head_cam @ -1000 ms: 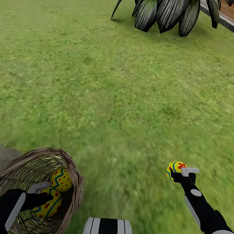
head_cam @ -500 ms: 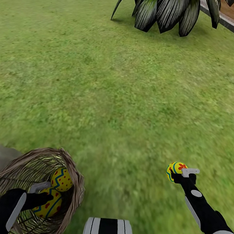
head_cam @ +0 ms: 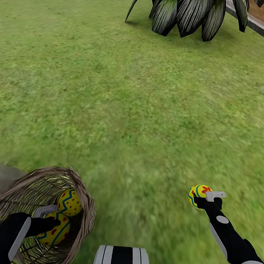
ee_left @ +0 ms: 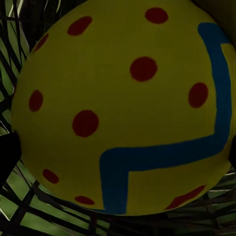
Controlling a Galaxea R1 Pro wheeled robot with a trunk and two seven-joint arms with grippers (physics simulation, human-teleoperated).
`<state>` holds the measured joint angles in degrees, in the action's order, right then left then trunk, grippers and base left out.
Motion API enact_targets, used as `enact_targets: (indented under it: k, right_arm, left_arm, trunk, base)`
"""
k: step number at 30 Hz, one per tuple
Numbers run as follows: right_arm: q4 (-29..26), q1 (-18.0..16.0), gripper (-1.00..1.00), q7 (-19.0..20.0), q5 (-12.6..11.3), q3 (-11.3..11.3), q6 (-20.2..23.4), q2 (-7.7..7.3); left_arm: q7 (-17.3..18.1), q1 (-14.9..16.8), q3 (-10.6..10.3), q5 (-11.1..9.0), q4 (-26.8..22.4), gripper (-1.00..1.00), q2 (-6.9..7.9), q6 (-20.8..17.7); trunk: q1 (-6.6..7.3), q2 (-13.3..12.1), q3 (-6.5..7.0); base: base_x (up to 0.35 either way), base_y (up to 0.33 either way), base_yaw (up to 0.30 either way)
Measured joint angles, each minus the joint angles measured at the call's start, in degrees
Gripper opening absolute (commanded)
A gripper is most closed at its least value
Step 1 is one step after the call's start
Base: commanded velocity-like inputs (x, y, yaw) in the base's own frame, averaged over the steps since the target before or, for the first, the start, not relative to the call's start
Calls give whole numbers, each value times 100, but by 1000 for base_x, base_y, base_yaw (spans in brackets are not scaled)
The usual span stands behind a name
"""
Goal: Take the three Easter eggs out of the wicker basket on the lawn in the garden, then place them on the lawn next to a single tree (choose any tree) so that all three eggs are next to the same tree and none are left in the basket.
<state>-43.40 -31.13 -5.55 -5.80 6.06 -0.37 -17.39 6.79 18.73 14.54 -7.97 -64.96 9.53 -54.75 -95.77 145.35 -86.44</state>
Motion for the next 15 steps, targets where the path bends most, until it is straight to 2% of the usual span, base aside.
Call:
enact_targets:
  k: [5, 9, 12, 13, 14, 15]
  right_arm:
    - [8, -1, -100, 0, 3, 0, -4, 0]
    - [9, -1, -100, 0, 6, 0, 17, 0]
    - [10, 0, -100, 0, 8, 0, 28, 7]
    - [10, 3, -100, 0, 7, 0, 34, 7]
    - [10, 2, -100, 0, 8, 0, 37, 8]
    - [10, 2, -100, 0, 8, 0, 41, 8]
  left_arm:
    - [0, 0, 0, 1, 0, -100, 0, 0]
    - [-9, 1, -10, -5, 125, -100, -57, 1]
    - [-29, 2, -14, -114, 251, -100, -73, -5]
    - [-31, -2, -18, -183, 259, -100, -78, -9]
    - [-32, -3, -22, -353, 259, -100, -81, -17]
    - [-30, -3, -23, -363, 263, -100, -81, -17]
  trunk:
    - [0, 0, 0]
    - [10, -5, 88]
    - [18, -9, 155]
    - [19, -11, 176]
    - [22, -12, 198]
    - [24, -14, 221]
  base:
    - [0, 0, 0]
    - [0, 0, 0]
    - [0, 0, 0]
    - [0, 0, 0]
    - [0, 0, 0]
    - [0, 0, 0]
